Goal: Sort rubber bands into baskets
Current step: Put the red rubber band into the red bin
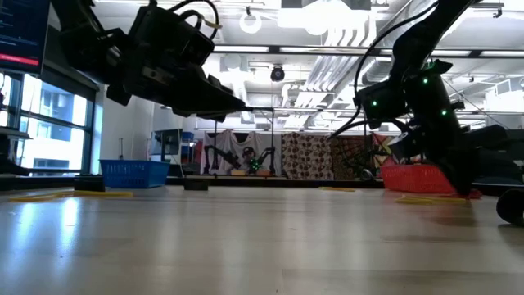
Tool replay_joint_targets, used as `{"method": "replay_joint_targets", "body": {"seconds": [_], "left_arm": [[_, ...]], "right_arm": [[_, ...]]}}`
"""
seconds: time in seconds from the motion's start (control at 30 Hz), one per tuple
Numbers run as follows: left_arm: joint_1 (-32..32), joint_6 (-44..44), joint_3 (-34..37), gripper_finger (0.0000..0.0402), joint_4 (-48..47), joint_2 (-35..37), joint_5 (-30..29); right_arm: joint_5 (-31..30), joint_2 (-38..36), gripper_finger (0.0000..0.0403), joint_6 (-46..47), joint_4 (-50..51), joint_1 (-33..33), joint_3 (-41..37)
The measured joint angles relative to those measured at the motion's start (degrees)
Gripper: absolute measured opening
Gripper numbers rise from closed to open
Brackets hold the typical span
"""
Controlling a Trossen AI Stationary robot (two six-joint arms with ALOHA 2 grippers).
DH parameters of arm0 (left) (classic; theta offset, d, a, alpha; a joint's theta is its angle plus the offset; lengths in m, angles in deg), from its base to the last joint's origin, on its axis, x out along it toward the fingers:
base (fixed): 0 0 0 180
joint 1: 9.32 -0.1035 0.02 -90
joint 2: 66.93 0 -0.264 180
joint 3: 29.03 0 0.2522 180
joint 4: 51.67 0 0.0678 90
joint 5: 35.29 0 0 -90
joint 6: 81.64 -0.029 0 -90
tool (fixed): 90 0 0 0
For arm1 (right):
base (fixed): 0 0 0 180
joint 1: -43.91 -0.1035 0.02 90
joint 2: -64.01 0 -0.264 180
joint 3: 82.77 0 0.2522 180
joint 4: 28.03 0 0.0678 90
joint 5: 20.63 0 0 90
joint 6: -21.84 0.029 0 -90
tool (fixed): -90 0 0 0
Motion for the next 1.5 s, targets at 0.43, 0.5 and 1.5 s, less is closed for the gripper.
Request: {"method": "replay_joint_targets", "body": {"seconds": [0.43, 0.5, 1.5], "left_arm": [[-2.1, 1.5, 0.0, 0.0, 0.0, 0.0, 0.0], [-2.1, 1.5, 0.0, 0.0, 0.0, 0.0, 0.0], [-2.0, 1.6, 0.0, 0.0, 0.4, 0.0, 0.0]], "right_arm": [[-2.1, -12.4, 0.0001, 9.3, 0.8, 0.2, 4.8], [-4.7, -14.9, 0.0, 11.2, 1.2, 0.2, 6.4], [-45.7, -21.0, 0.0, 40.2, -8.8, 9.2, 6.0]]}}
